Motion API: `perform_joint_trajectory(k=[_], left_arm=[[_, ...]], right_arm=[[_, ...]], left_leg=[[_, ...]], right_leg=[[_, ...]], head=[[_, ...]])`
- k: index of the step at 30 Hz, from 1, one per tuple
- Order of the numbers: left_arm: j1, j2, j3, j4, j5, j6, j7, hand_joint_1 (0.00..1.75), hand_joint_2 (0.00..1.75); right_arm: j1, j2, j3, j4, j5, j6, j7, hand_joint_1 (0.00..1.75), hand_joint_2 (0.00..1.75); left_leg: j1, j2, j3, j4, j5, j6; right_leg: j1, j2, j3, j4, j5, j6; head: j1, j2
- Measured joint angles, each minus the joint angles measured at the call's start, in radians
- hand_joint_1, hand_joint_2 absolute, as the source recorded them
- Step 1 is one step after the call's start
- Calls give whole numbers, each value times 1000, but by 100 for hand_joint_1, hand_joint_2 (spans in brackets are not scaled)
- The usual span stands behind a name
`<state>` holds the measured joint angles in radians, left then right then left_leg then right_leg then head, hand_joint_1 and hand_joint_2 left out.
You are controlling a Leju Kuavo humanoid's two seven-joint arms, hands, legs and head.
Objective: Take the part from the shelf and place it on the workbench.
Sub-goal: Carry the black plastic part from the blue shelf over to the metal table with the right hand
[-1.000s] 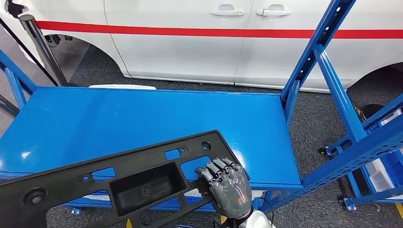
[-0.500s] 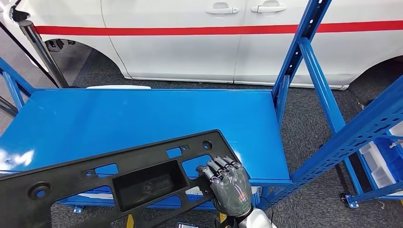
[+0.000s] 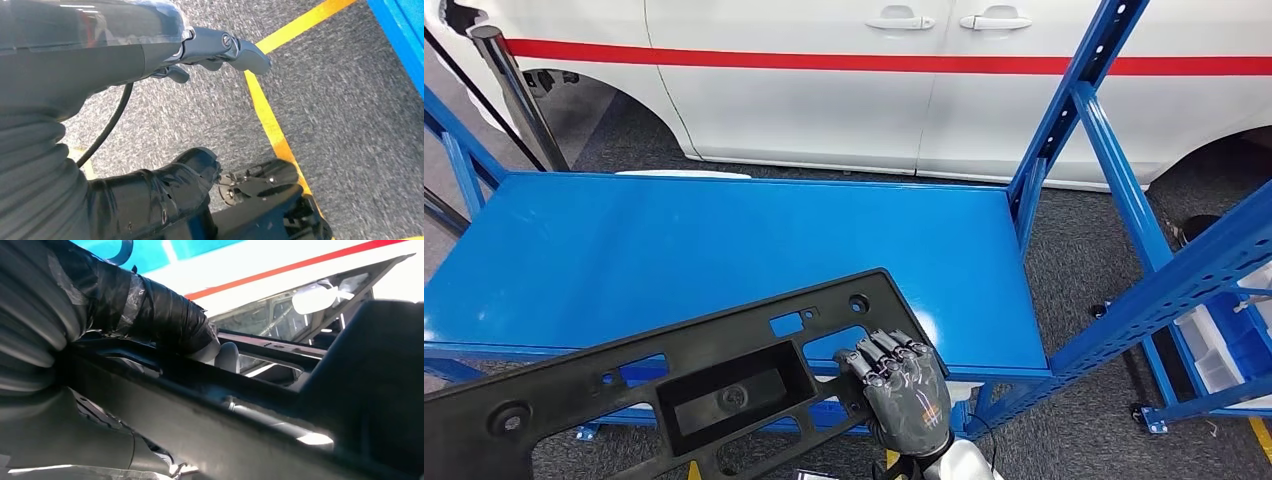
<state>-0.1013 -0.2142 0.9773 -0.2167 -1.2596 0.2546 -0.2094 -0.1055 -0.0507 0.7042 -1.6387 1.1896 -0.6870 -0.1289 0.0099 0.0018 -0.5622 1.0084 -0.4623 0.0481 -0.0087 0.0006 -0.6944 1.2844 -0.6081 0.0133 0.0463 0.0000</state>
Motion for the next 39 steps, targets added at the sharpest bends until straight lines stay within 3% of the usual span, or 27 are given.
perform_joint_trajectory(k=[1,2,4,6,10,11,13,15,16,17,18,20,21,22,26,32,34,36,38,39], left_arm=[[0,0,0,0,0,0,0,0,175],[0,0,0,0,0,0,0,0,175],[0,0,0,0,-1,1,0,0,175],[0,0,0,0,-2,2,0,0,175],[-1,0,0,0,-3,3,0,0,175],[-1,0,0,0,-3,3,0,0,175],[-1,0,0,0,-3,3,0,0,175],[-1,0,0,0,-3,3,0,0,175],[-1,0,0,0,-3,3,0,0,175],[-1,0,0,0,-3,3,0,0,175],[-1,0,0,0,-3,3,0,0,175],[-3,1,0,0,-5,2,0,0,175],[-4,1,0,0,-5,2,1,0,175],[-5,1,-1,0,-6,2,1,0,175],[-3,2,-1,0,-6,2,3,0,175],[-3,1,-1,0,-6,1,3,0,175],[-4,1,-1,0,-6,1,3,0,175],[-5,1,-1,0,-6,1,3,0,175],[-5,1,-2,0,-6,0,3,0,175],[-5,1,-2,0,-6,0,3,0,175]], right_arm=[[0,0,0,2,0,0,0,173,175],[0,0,0,4,-1,0,0,173,175],[-1,0,0,5,-2,0,0,173,175],[-3,0,0,5,-2,0,0,173,175],[-5,1,0,5,-3,0,-1,173,175],[-6,1,0,5,-3,0,-1,173,175],[-7,4,0,6,-3,-1,-1,173,175],[-8,5,0,7,-3,-1,-1,173,175],[-8,6,0,8,-3,-1,-1,173,175],[-8,6,0,9,-3,-1,-1,173,175],[-8,6,0,10,-3,-1,-1,173,175],[-8,7,0,10,-3,-1,-2,173,175],[-8,7,0,10,-3,-1,-3,173,175],[-9,8,0,10,-3,-1,-3,173,175],[-10,8,0,10,-4,-1,-4,173,175],[-10,8,0,10,-4,-1,-4,173,175],[-10,8,0,10,-4,-1,-4,173,175],[-10,8,0,10,-4,-1,-5,173,175],[-10,8,0,12,-5,-1,-6,173,175],[-10,8,0,13,-6,-1,-6,173,175]], left_leg=[[0,0,-5,4,1,0],[0,0,-10,8,2,-1],[0,0,-16,16,3,-4],[-3,-1,-22,23,6,-13],[-4,-3,-31,26,10,-38],[-2,-3,-39,44,-8,-43],[1,-3,-74,134,-80,-52],[3,-3,-113,255,-148,-58],[3,-3,-117,286,-159,-59],[3,-3,-103,278,-151,-59],[3,-3,-68,230,-126,-57],[1,-3,21,85,-77,-50],[-2,-4,50,32,-63,-45],[-4,-4,61,6,-59,-40],[-3,-4,52,-5,-40,-21],[1,-2,52,-9,-34,-17],[1,0,51,-10,-30,-13],[1,2,43,-11,-22,-5],[-1,4,20,-6,-10,1],[-2,5,3,3,-3,-2]], right_leg=[[-2,0,-4,22,-2,2],[-4,0,12,3,15,3],[-6,0,85,-121,68,0],[-3,0,137,-221,98,-7],[0,0,134,-245,114,-29],[-1,-1,131,-248,121,-38],[-4,-4,120,-252,133,-49],[-2,-6,104,-251,143,-52],[-1,-6,96,-249,148,-52],[-1,-6,89,-248,152,-51],[-1,-6,84,-246,156,-49],[0,-6,77,-241,163,-43],[1,-6,75,-239,166,-38],[2,-6,73,-239,170,-32],[3,-4,69,-244,185,-9],[4,-4,67,-243,184,-7],[1,-3,63,-234,171,-6],[-2,-2,46,-193,126,-3],[-4,-1,13,-72,50,4],[-4,-1,47,-90,42,3]], head=[[0,0],[0,0],[0,0],[0,0],[0,0],[-1,0],[-3,0],[-3,0],[-3,0],[-3,0],[-3,0],[-3,0],[-3,0],[-3,0],[-3,0],[-2,0],[-2,0],[-2,0],[-1,0],[-1,0]])
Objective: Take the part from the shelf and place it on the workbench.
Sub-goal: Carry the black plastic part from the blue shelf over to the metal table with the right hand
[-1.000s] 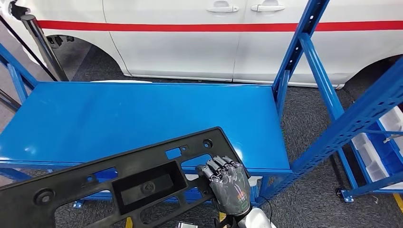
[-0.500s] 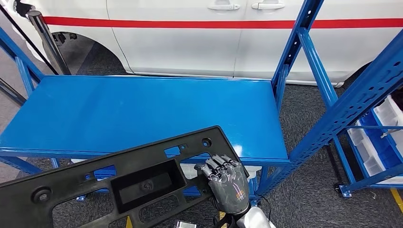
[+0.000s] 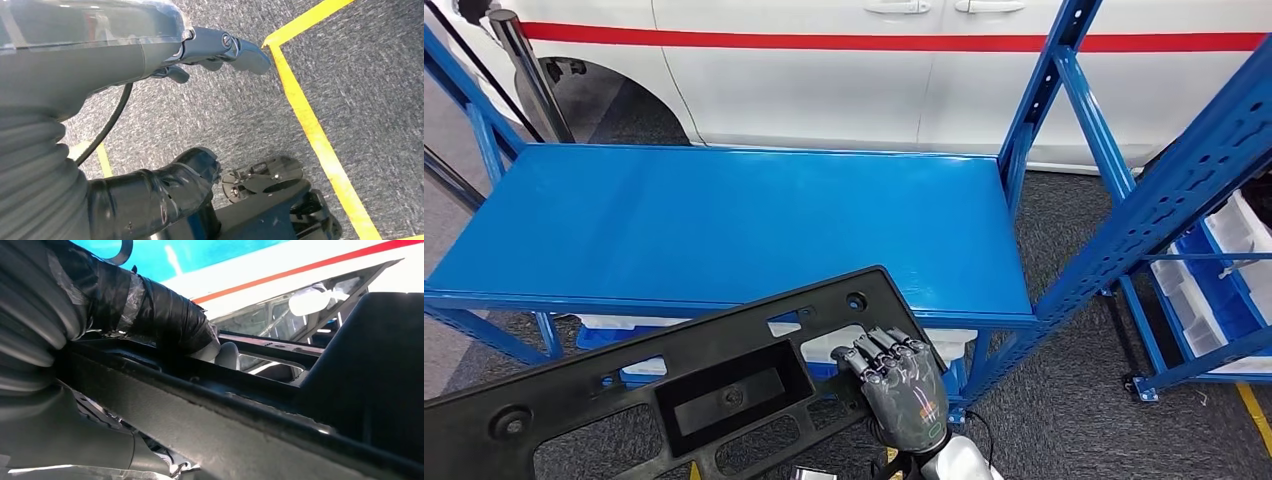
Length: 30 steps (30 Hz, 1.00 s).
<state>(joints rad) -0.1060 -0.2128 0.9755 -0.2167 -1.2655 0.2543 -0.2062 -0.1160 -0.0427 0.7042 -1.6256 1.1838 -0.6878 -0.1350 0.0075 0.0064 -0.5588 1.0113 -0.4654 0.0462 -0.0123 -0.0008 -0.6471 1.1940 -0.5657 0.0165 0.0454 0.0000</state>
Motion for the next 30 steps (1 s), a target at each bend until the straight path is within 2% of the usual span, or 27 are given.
perform_joint_trajectory(k=[1,3,4,5,6,8,9,10,11,12,14,15,16,18,19,20,21,23,24,25,26,28,30], left_arm=[[1,0,0,0,0,0,0,0,175],[2,0,0,0,0,0,0,0,175],[2,0,0,0,0,0,0,0,175],[3,0,0,0,0,0,0,0,175],[3,0,0,0,1,0,0,0,175],[4,0,0,0,1,0,0,0,175],[5,0,0,0,1,0,0,0,175],[5,0,0,0,2,0,0,0,175],[5,0,0,0,2,0,0,0,175],[5,1,0,0,2,0,0,0,175],[3,1,0,0,3,0,0,0,175],[2,1,0,0,3,0,-1,0,175],[2,1,0,0,3,0,-1,0,175],[3,1,0,0,3,0,-1,0,175],[3,1,0,0,3,0,-1,0,175],[3,1,0,0,3,0,-1,0,175],[3,1,0,0,3,0,-2,0,175],[3,1,0,0,3,0,-2,0,175],[3,1,0,0,3,0,-2,0,175],[4,1,0,0,3,-1,-2,0,175],[4,1,0,0,3,-2,-2,0,175],[4,0,0,0,3,-4,-2,0,175],[4,-1,0,0,3,-7,-2,0,175]], right_arm=[[-1,0,0,1,0,0,0,173,175],[-2,1,0,2,1,0,0,173,175],[-2,1,0,2,2,-1,0,173,175],[-3,3,0,2,3,-1,0,173,175],[-2,5,0,2,4,-1,-1,173,175],[-2,7,0,2,5,-1,-1,173,175],[-1,8,0,3,5,-1,-1,173,175],[-1,8,0,4,5,-1,-1,173,175],[-1,8,0,5,5,-1,-1,173,175],[-1,8,0,6,4,-1,-1,173,175],[-2,8,0,7,2,0,-1,173,175],[-2,9,0,7,-1,0,-1,173,175],[-3,9,0,8,-6,1,-1,173,175],[-3,9,0,8,-20,2,-2,173,175],[-3,9,0,8,-29,4,-2,173,175],[-3,8,0,8,-36,5,-3,173,175],[-4,8,0,8,-44,8,-4,173,175],[-4,8,0,9,-58,17,-8,173,175],[-4,8,0,10,-66,22,-11,173,175],[-4,7,0,12,-72,28,-14,173,175],[-4,7,0,13,-76,32,-16,173,175],[-6,6,0,15,-80,37,-19,173,175],[-9,6,0,15,-81,38,-21,173,175]], left_leg=[[-1,0,-17,8,10,-8],[-3,-1,-38,21,21,-30],[-3,-3,-44,29,13,-39],[-2,-4,-54,52,-11,-44],[0,-5,-71,96,-48,-49],[3,-5,-111,220,-128,-57],[4,-5,-123,270,-150,-60],[4,-5,-118,286,-150,-62],[4,-5,-93,263,-132,-62],[4,-5,-49,201,-103,-60],[2,-6,39,61,-68,-52],[-1,-7,62,18,-62,-47],[-3,-7,68,2,-63,-43],[-4,-7,60,-3,-50,-32],[-2,-5,56,-8,-42,-25],[1,-3,51,-13,-33,-15],[3,-1,44,-15,-23,-8],[1,1,24,-14,-9,0],[1,2,14,-12,-2,0],[0,2,3,-9,3,-1],[0,3,-7,-4,8,-3],[1,2,-24,7,13,-7],[0,2,-35,16,17,-12]], right_leg=[[3,0,33,-23,2,-4],[4,1,114,-156,50,-24],[3,0,106,-159,62,-33],[1,-1,99,-163,70,-42],[-1,-2,91,-164,78,-48],[2,-4,73,-163,90,-54],[3,-4,64,-161,96,-54],[3,-5,55,-159,101,-53],[4,-5,47,-156,106,-52],[3,-5,40,-152,109,-49],[4,-5,30,-145,116,-42],[4,-5,27,-143,120,-36],[4,-5,25,-143,125,-29],[5,-5,23,-146,135,-16],[4,-4,19,-142,129,-10],[4,-3,11,-125,108,-5],[3,-2,-3,-89,72,-2],[0,-1,-39,25,-13,4],[-1,-1,-52,78,-37,7],[-2,-1,-52,107,-42,9],[-3,-1,-34,99,-27,9],[-4,-1,45,-7,24,7],[-2,-1,115,-118,40,1]], head=[[0,0],[0,0],[-1,0],[-1,0],[-2,0],[-3,0],[-3,0],[-3,0],[-3,0],[-3,0],[-3,0],[-3,0],[-3,0],[-3,0],[-2,0],[-2,0],[-1,0],[-1,0],[-1,0],[-1,0],[-1,0],[-1,0],[-1,0]])
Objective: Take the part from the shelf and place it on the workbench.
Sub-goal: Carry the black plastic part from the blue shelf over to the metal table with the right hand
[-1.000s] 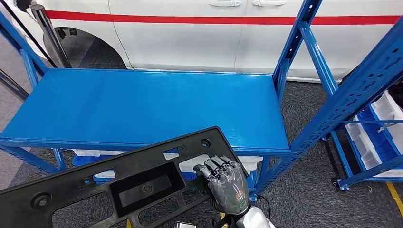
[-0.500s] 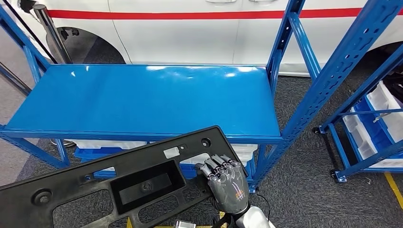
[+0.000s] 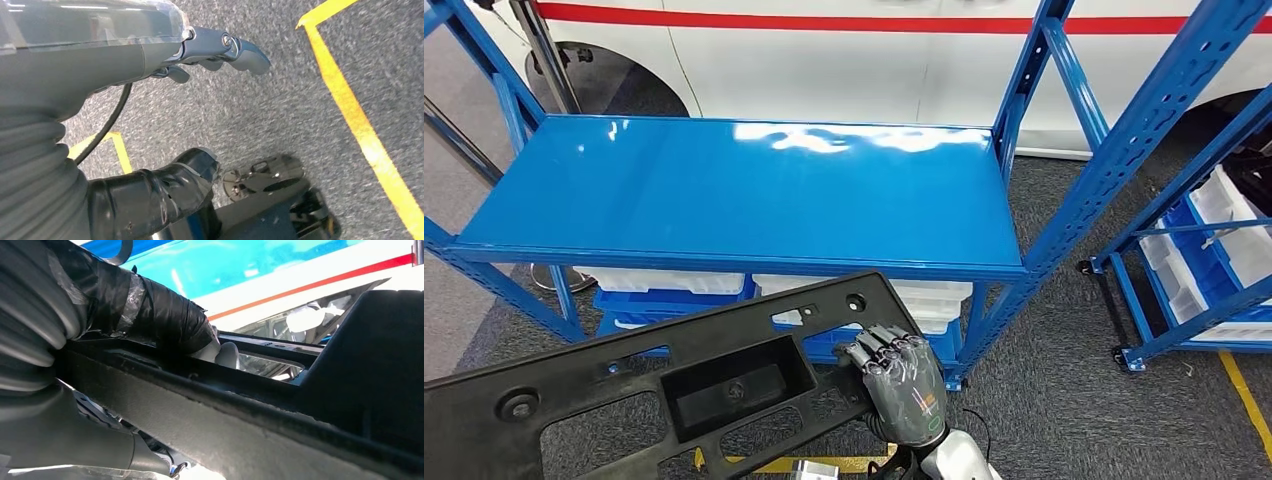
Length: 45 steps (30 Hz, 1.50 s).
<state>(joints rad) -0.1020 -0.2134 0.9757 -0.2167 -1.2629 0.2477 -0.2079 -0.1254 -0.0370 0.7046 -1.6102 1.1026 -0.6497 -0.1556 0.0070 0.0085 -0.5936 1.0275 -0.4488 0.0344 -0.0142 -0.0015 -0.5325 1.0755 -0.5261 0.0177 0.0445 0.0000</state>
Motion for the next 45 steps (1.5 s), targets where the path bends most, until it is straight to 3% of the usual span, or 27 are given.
perform_joint_trajectory(k=[2,5,7,10,11,12,13,15,17,21,23,26,27,28,29,31,33,36,37,39,41,42,43,44,45], left_arm=[[0,-1,0,0,0,-1,0,0,175],[0,-1,0,0,0,-2,-1,0,175],[1,-1,0,0,1,-3,-2,0,175],[1,-1,0,0,1,-3,-2,0,175],[2,-1,0,0,1,-3,-2,0,175],[2,-1,0,0,1,-3,-2,0,175],[2,-1,0,0,1,-3,-2,0,175],[1,-1,0,0,0,-2,-1,0,175],[-1,-1,0,0,0,-2,-1,0,175],[-1,-1,0,0,0,-1,-1,0,175],[-2,-1,0,0,-2,-1,0,0,175],[-3,-1,0,0,-3,0,0,0,175],[-3,-1,0,0,-3,0,0,0,175],[-2,-1,0,0,-3,0,0,0,175],[-2,-1,0,0,-3,0,0,0,175],[-3,-1,0,0,-4,0,0,0,175],[-3,-1,-1,0,-5,0,0,0,175],[-3,-1,-1,0,-6,0,0,0,175],[-4,-1,-1,0,-6,0,0,0,175],[-4,-1,-1,0,-6,0,1,0,175],[-3,-1,-1,0,-6,0,2,0,175],[-3,-1,-1,0,-6,0,2,0,175],[-3,-1,-1,0,-6,0,2,0,175],[-3,0,-1,0,-6,0,2,0,175],[-3,0,-1,0,-6,0,2,0,175]], right_arm=[[-3,0,0,0,0,0,-2,173,175],[-5,0,0,0,-1,0,-4,173,175],[-7,0,0,0,-1,0,-4,173,175],[-9,0,0,1,-2,0,-6,173,175],[-9,0,1,1,-3,0,-7,173,175],[-9,0,1,1,-4,-1,-7,173,175],[-9,0,1,1,-5,-1,-8,173,175],[-9,0,1,1,-7,-1,-10,173,175],[-10,0,1,1,-8,-2,-11,173,175],[-11,0,2,1,-10,-2,-13,173,175],[-12,0,2,1,-12,-2,-13,173,175],[-12,0,2,1,-13,-2,-13,173,175],[-11,0,2,1,-13,-2,-13,173,175],[-11,0,2,1,-14,-2,-13,173,175],[-12,-1,2,1,-14,-2,-13,173,175],[-14,-1,2,1,-15,-2,-14,173,175],[-16,-1,2,1,-19,-2,-15,173,175],[-17,-1,2,1,-25,-3,-17,173,175],[-18,0,2,1,-27,-2,-18,173,175],[-20,1,3,1,-30,-2,-21,173,175],[-21,2,3,1,-31,-2,-24,173,175],[-21,2,3,1,-32,-2,-24,173,175],[-21,2,3,1,-32,-2,-24,173,175],[-21,2,3,1,-32,-2,-25,173,175],[-21,2,3,1,-32,-2,-25,173,175]], left_leg=[[-2,0,-5,2,7,-10],[-1,-2,-13,4,14,-30],[1,-5,-34,52,-35,-38],[4,-5,-86,223,-150,-48],[5,-5,-90,259,-161,-50],[5,-5,-78,262,-153,-51],[5,-5,-46,225,-130,-49],[4,-6,46,88,-85,-42],[0,-7,105,-7,-75,-34],[-3,-6,100,-31,-62,-19],[2,-1,91,-39,-43,-3],[3,2,59,-35,-20,7],[2,2,48,-32,-14,6],[2,2,37,-27,-9,5],[2,3,27,-21,-6,3],[2,2,9,-8,-1,-2],[1,2,-3,2,5,-12],[1,1,-11,4,18,-32],[2,0,-17,11,9,-38],[5,-2,-43,74,-51,-47],[6,-3,-80,194,-133,-55],[7,-3,-91,245,-156,-57],[7,-3,-88,266,-157,-58],[7,-3,-66,251,-140,-56],[6,-3,-27,200,-112,-53]], right_leg=[[6,1,14,-35,-4,-8],[6,0,2,-44,13,-27],[2,-3,-11,-50,30,-44],[5,-5,-39,-48,52,-53],[6,-6,-50,-46,58,-53],[6,-6,-60,-44,64,-52],[7,-5,-68,-41,69,-50],[7,-5,-80,-35,77,-45],[9,-5,-86,-32,84,-38],[8,-5,-90,-33,99,-16],[8,-2,-107,3,58,-7],[6,0,-162,175,-66,1],[5,0,-171,220,-82,3],[4,0,-164,233,-78,5],[2,0,-138,208,-57,5],[-1,0,-48,79,-14,3],[3,1,8,-18,-1,-4],[7,0,2,-38,8,-21],[6,-1,-3,-40,15,-29],[2,-4,-18,-46,32,-45],[4,-5,-37,-44,46,-51],[6,-6,-48,-43,52,-52],[7,-6,-58,-41,59,-51],[7,-6,-67,-38,64,-50],[8,-6,-75,-35,69,-48]], head=[[0,0],[-1,0],[-2,0],[-3,0],[-3,0],[-3,0],[-3,0],[-3,0],[-3,0],[-2,0],[-2,0],[-1,0],[-1,0],[-1,0],[-1,0],[-1,0],[-1,0],[-2,0],[-2,0],[-4,0],[-5,0],[-5,0],[-5,0],[-5,0],[-5,0]])
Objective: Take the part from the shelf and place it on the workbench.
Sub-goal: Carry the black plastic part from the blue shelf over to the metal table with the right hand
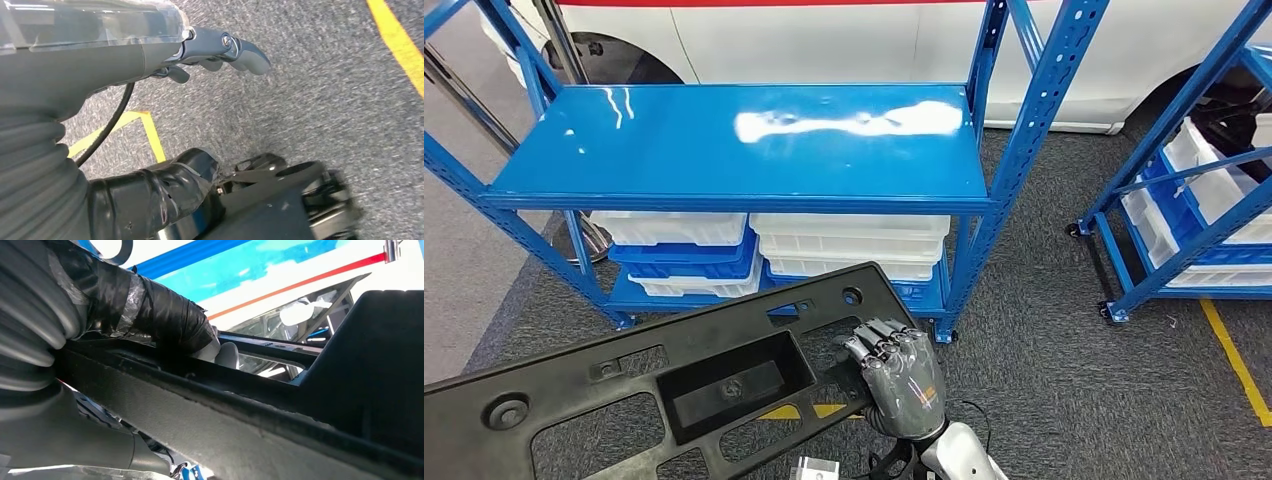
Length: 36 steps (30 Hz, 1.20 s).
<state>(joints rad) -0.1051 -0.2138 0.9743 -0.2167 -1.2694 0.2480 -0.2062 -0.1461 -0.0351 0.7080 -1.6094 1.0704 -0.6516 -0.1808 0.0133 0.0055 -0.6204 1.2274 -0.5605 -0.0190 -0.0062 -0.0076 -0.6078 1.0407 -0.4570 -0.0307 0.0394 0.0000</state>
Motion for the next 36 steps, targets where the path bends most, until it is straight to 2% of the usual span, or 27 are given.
perform_joint_trajectory(k=[2,3,4,6,7,8,9,11,12,13,14,15,17,18,19,21,22,23,25,27,28,29,30,31,33,34,36], left_arm=[[-2,1,0,0,0,0,0,0,175],[-3,1,0,0,0,0,0,0,175],[-4,2,0,0,0,0,0,0,175],[-3,2,0,0,0,0,0,0,175],[-3,3,0,0,0,0,0,0,175],[-3,3,0,0,0,0,0,0,175],[-3,3,0,0,1,0,0,0,175],[-3,3,0,0,1,0,0,0,175],[-3,3,0,0,1,0,0,0,175],[-2,3,0,0,1,0,0,0,175],[-1,4,0,0,1,0,0,0,175],[-1,4,0,0,1,0,0,0,175],[-1,3,0,0,1,0,0,0,175],[-1,3,0,0,1,0,0,0,175],[-1,3,0,0,0,0,0,0,175],[-1,3,0,0,0,0,0,0,175],[-1,3,0,0,0,0,0,0,175],[0,3,0,0,0,0,0,0,175],[1,4,0,0,0,1,0,0,175],[2,4,0,0,0,1,0,0,175],[2,4,0,0,-1,1,0,0,175],[2,4,0,0,-1,1,0,0,175],[2,4,0,0,-1,2,0,0,175],[2,4,0,0,-1,2,0,0,175],[1,4,0,0,-1,1,0,0,175],[1,4,-1,0,-1,1,0,0,175],[2,4,-1,0,-1,1,0,0,175]], right_arm=[[0,0,0,0,-1,0,-1,173,175],[0,0,0,0,-2,0,-1,173,175],[-1,0,0,0,-4,0,-2,173,175],[0,0,2,0,-7,0,-4,173,175],[0,0,2,0,-9,1,-5,173,175],[0,0,3,0,-10,1,-5,173,175],[0,0,3,0,-11,1,-5,173,175],[1,-1,3,0,-12,2,-6,173,175],[2,-1,3,0,-13,3,-7,173,175],[3,-1,3,0,-14,4,-7,173,175],[3,-1,3,0,-14,7,-8,173,175],[3,-1,4,1,-15,9,-8,173,175],[1,-1,4,1,-16,13,-8,173,175],[0,-1,5,1,-17,14,-8,173,175],[0,-1,5,1,-17,15,-9,173,175],[-1,-1,6,3,-18,16,-9,173,175],[-2,-1,8,4,-18,16,-9,173,175],[-2,-1,9,6,-18,16,-9,173,175],[-4,0,12,8,-19,17,-10,173,175],[-4,0,14,10,-20,18,-10,173,175],[-4,0,15,11,-20,18,-10,173,175],[-3,0,15,13,-20,19,-10,173,175],[-3,0,15,14,-21,21,-10,173,175],[-3,0,16,15,-22,22,-10,173,175],[-4,0,16,15,-25,25,-11,173,175],[-5,0,16,15,-27,27,-11,173,175],[-5,0,16,15,-30,29,-11,173,175]], left_leg=[[-4,-1,90,-142,33,10],[-7,-2,118,-189,37,15],[-10,-3,129,-214,34,20],[-10,-3,124,-223,46,29],[-8,-1,120,-229,54,36],[-5,1,115,-233,64,45],[-3,3,108,-237,75,52],[-4,5,87,-234,89,60],[-5,5,77,-231,95,60],[-6,5,66,-227,100,59],[-6,6,55,-222,104,58],[-6,5,46,-216,107,56],[-7,5,31,-205,111,51],[-8,5,27,-202,114,47],[-8,5,23,-200,118,42],[-8,4,19,-202,129,29],[-8,3,15,-199,127,23],[-8,1,8,-187,112,19],[-5,-2,-22,-109,43,10],[-1,-1,-60,16,-31,2],[1,-1,-67,55,-45,-2],[3,-1,-56,59,-39,-6],[5,-1,-28,24,-16,-8],[7,-1,15,-40,13,-9],[6,-3,91,-163,45,-6],[4,-5,109,-198,48,-2],[-1,-7,107,-212,51,10]], right_leg=[[1,1,-11,6,8,6],[1,1,-15,8,13,12],[1,0,-17,8,19,18],[2,0,-20,3,31,30],[2,2,-23,5,27,36],[2,3,-30,19,8,40],[2,4,-43,54,-28,44],[-1,5,-80,170,-116,49],[-1,5,-94,227,-142,52],[-1,5,-97,260,-149,53],[-2,5,-81,256,-136,53],[-2,5,-46,214,-110,51],[1,5,44,75,-74,43],[4,6,74,24,-67,39],[7,6,87,-3,-67,35],[9,6,82,-13,-59,27],[7,4,79,-17,-52,22],[4,3,74,-22,-44,15],[-1,-1,63,-27,-29,4],[0,-2,44,-24,-17,0],[0,-3,35,-21,-13,1],[-1,-3,25,-17,-9,3],[-2,-3,18,-13,-6,6],[-4,-3,11,-8,-4,8],[-3,-3,0,0,1,17],[-3,-2,-3,2,5,23],[-1,-2,-7,2,16,38]], head=[[0,0],[0,0],[0,0],[1,0],[1,0],[1,0],[2,0],[2,0],[2,0],[2,0],[2,0],[2,0],[2,0],[2,0],[2,0],[2,0],[2,0],[1,0],[-1,0],[-3,0],[-3,0],[-3,0],[-3,0],[-3,0],[-3,0],[-2,0],[-2,0]])
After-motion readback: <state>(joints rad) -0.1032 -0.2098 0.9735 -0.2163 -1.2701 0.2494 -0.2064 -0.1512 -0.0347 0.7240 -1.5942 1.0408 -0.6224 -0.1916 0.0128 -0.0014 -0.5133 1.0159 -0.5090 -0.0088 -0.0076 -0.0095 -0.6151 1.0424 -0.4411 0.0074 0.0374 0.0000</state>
